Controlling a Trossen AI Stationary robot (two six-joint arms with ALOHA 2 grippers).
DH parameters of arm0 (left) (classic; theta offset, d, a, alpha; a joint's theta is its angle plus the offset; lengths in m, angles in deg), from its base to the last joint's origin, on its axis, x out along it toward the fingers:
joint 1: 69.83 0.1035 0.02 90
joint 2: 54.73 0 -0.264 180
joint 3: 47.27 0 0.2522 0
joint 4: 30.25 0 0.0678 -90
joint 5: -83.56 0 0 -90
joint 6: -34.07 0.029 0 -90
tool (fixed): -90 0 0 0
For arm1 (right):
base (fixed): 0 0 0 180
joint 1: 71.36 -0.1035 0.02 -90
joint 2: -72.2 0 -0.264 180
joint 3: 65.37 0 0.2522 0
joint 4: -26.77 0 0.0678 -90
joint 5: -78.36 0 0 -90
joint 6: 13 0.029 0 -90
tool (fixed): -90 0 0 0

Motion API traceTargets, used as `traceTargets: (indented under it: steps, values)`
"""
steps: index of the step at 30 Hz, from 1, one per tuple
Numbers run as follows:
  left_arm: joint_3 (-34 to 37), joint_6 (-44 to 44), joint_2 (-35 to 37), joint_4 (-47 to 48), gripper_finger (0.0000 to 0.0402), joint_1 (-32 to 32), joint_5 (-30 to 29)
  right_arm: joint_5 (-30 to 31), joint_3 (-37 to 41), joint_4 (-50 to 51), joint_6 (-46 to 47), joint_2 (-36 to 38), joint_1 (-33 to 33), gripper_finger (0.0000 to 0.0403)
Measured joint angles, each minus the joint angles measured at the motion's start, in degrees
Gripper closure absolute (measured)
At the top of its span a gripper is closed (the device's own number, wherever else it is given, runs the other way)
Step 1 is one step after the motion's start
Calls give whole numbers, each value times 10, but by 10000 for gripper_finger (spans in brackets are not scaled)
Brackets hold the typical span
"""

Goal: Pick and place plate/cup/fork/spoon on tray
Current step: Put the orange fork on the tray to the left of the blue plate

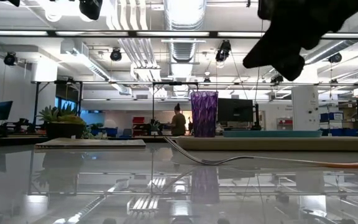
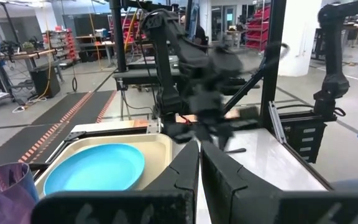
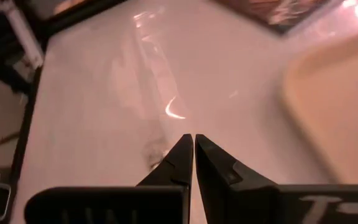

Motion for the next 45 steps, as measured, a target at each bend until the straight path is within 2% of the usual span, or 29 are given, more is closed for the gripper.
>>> traceTargets:
  steps: [6, 11, 17, 24, 33, 37, 41, 45]
  values:
    - [0, -1, 1, 1, 402, 0, 0, 34, -52, -28, -40, -121, -66, 394]
    - [0, -2, -5, 1, 402, 0, 0, 34, -123, 44, -51, -200, -86, 394]
    - [-2, -2, -3, 1, 402, 0, 0, 34, -189, 121, -48, -259, -86, 394]
    - [-3, -1, -3, 1, 402, 0, 0, 30, -216, 122, -38, -284, -84, 381]
    - [-4, -1, -3, 0, 402, 0, 0, 34, -191, 135, -19, -291, -82, 284]
    - [-5, -1, -3, -10, 402, 0, 0, 38, -180, 131, 10, -312, -82, 255]
    - [-5, 4, -3, -26, 402, 0, 0, 40, -179, 128, 29, -329, -83, 252]
    - [-4, 5, -3, -25, 402, 0, 0, 31, -179, 128, 36, -333, -82, 292]
